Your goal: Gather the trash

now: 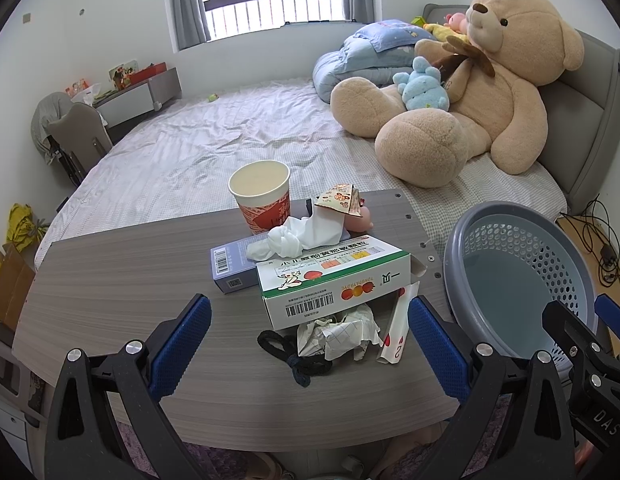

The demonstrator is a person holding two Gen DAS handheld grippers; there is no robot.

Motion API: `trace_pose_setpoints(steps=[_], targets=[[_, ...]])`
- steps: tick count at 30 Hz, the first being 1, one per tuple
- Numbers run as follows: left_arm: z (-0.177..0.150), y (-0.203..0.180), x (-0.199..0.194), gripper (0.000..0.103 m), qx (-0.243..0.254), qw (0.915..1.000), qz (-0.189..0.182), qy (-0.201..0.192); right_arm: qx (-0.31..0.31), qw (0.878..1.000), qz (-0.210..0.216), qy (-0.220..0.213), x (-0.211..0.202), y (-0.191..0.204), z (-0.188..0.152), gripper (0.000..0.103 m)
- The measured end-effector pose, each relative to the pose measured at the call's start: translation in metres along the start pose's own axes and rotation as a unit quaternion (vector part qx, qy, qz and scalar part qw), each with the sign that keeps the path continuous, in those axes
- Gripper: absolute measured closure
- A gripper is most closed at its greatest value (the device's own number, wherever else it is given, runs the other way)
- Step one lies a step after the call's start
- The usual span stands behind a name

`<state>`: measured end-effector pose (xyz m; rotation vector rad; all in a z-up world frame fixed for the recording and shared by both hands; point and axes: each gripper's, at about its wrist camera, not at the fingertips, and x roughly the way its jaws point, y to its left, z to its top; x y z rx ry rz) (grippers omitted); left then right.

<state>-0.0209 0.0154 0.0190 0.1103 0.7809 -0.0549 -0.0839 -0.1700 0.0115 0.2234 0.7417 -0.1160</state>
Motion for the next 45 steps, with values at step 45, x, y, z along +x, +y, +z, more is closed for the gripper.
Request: trace_pose_setpoints(steps=[45], targets=[[-0.032,0.081,0.042,0.006,-0.029,0.9978,0.034,0.048,-0.050,0.994,0.064,0.076,0.068,0.070,-0.021,0.009]])
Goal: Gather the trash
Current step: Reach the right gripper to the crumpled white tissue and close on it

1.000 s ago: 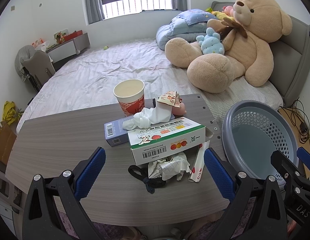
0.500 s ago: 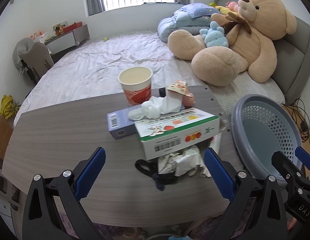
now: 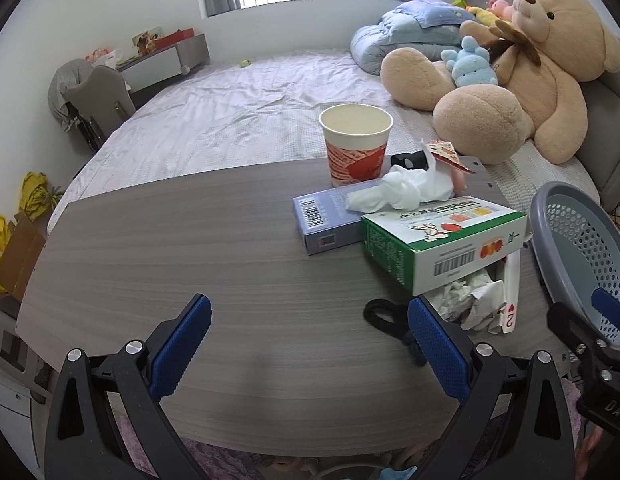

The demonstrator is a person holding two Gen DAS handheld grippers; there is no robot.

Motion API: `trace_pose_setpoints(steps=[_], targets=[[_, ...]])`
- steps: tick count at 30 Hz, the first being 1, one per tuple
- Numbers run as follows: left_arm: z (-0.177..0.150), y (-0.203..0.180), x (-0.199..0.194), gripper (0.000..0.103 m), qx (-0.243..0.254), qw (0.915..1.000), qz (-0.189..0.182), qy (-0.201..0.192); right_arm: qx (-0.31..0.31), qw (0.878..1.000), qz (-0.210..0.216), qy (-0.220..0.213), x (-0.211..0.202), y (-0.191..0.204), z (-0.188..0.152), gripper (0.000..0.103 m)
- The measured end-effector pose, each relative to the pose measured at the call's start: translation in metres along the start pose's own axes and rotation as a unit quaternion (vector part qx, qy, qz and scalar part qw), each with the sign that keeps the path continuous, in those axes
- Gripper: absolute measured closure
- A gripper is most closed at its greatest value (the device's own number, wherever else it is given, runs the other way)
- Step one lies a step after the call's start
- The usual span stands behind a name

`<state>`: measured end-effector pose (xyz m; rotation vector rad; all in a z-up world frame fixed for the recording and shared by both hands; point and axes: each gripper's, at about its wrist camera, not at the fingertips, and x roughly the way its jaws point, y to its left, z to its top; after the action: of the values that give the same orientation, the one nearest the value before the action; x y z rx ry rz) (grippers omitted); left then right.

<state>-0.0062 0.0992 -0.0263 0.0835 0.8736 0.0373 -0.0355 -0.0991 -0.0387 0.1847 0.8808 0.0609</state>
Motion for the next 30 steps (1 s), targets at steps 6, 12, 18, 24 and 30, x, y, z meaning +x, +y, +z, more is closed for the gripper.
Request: trace_pose_setpoints(steps=[6,12,18,24,30], targets=[[-0.001,0.009,0.002,0.006,-0.004,1.0000,-0.001,-0.006,-0.012,1.000,0.002,0.014,0.011,0.017,0.001,0.009],[-0.002,0.026,0.007,0.006,-0.009,0.9999,0.010,-0.001,-0.031,0.999,0.012,0.020,0.022,0.034,0.001,0.009],[-0.007,0.047,0.011,0.006,-0.024,0.9992,0.033,0.004,-0.047,0.999,0.021,0.019,0.030,0.049,0.005,0.009],[-0.013,0.055,0.016,0.006,-0.039,0.9990,0.016,0.015,-0.058,0.998,0.023,0.024,0.043,0.061,0.007,0.010],[-0.017,0.058,0.019,0.006,-0.043,0.9988,0.013,0.021,-0.068,0.997,0.026,0.037,0.049,0.066,0.008,0.030]])
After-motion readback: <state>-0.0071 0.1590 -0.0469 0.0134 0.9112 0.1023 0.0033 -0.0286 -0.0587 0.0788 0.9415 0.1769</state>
